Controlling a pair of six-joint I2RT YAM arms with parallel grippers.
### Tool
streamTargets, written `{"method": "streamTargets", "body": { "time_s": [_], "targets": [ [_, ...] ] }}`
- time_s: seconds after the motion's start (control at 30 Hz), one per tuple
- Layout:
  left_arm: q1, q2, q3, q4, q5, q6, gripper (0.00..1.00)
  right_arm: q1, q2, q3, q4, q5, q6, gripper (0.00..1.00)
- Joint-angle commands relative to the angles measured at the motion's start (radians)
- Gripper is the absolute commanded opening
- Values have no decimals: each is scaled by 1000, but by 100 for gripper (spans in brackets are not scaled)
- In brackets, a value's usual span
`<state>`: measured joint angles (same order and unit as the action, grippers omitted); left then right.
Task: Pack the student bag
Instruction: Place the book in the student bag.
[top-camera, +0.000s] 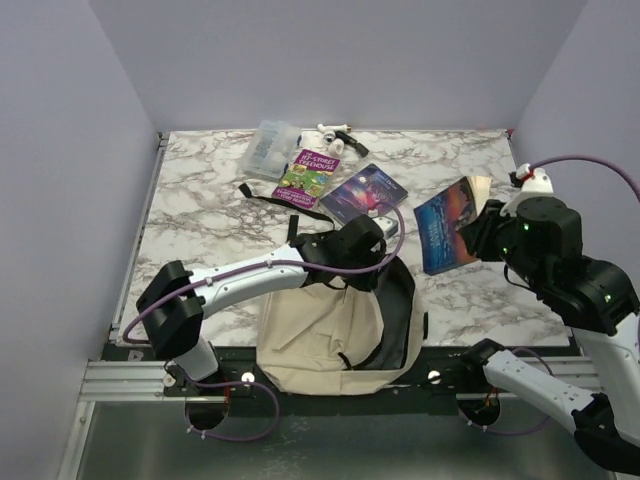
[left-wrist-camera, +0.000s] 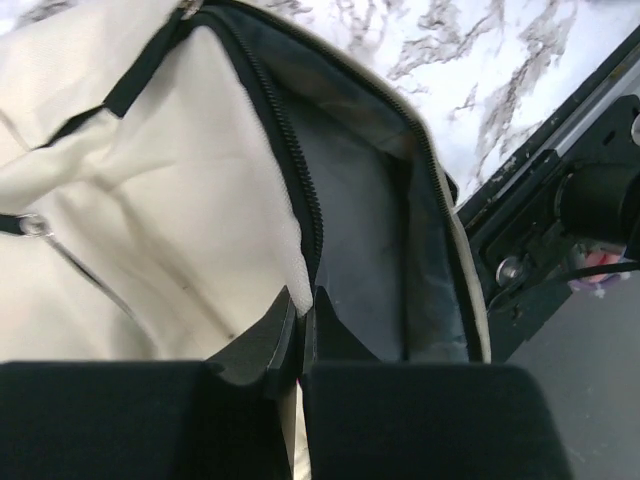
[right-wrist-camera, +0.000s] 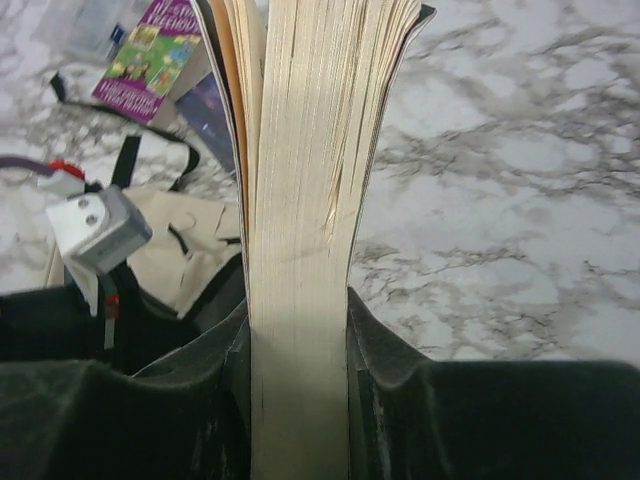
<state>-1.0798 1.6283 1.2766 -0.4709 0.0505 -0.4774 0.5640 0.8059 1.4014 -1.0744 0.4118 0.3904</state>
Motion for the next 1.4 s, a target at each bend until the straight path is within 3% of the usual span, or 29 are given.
{"method": "streamTargets", "body": {
  "time_s": [0.0, 0.2, 0.4, 0.57, 0.73, 0.83, 1.1, 1.27, 1.37],
  "targets": [
    [77, -107, -59, 28, 41, 87, 0, 7, 26, 35, 83, -265, 33, 0],
    [162, -253, -107, 29, 0, 212, 0, 7, 53, 9, 45, -330, 207, 0],
    [208, -346, -82, 26, 93, 285, 0, 7, 17, -184, 147, -447, 363, 0],
    [215, -387, -32, 16, 231, 298, 0, 6, -51, -419, 425, -588, 470, 0],
    [225, -384, 30, -15, 313, 294, 0, 6, -42, -494, 632, -625, 489, 0],
    [256, -379, 88, -31, 370, 259, 0, 6, -43, -580, 819, -712, 581, 0],
    [306, -365, 190, -76, 373, 153, 0, 6, -55, -764, 1208, -841, 781, 0],
    [322, -311, 265, -54, 508, 111, 0, 30, 61, -861, 1492, -891, 883, 0],
    [324, -286, 288, -47, 517, 94, 0, 106, 179, -839, 1449, -828, 782, 0]
  ]
}}
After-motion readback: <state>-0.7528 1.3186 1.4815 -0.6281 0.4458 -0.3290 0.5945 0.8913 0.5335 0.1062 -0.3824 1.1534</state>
